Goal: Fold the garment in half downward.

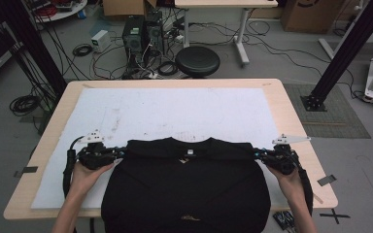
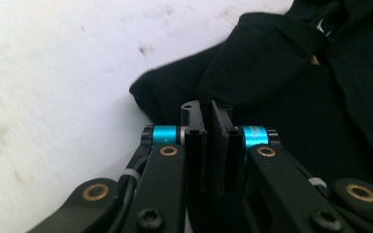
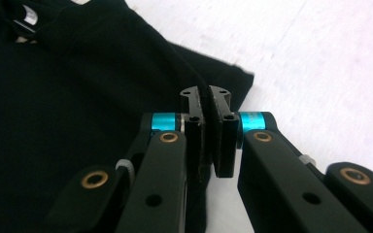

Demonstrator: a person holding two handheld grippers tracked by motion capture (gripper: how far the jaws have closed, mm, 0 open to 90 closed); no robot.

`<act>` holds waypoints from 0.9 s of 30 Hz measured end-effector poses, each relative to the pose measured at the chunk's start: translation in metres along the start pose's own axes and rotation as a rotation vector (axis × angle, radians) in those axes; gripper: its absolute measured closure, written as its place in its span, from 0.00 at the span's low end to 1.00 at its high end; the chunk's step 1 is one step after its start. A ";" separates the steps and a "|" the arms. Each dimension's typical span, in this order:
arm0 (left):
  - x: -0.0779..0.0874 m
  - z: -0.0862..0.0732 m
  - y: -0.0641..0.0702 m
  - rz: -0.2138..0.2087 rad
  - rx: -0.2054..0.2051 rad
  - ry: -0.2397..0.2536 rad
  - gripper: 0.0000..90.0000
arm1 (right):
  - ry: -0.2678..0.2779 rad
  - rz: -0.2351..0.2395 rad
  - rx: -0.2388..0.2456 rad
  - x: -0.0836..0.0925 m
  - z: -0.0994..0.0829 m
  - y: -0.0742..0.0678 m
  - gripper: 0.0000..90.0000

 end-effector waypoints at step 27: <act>0.031 -0.029 0.028 -0.089 0.027 -0.018 0.94 | -0.008 0.046 0.002 0.032 -0.034 -0.023 0.96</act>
Point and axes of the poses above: each handheld gripper's, and its own axes: x roughly backward along the jaws, z roughly out of its top, y roughly to its right, the point moved 7 cm from there along -x, roughly forward along the jaws, and after that the axes turned 12 degrees about y, right-handed, at the moved point
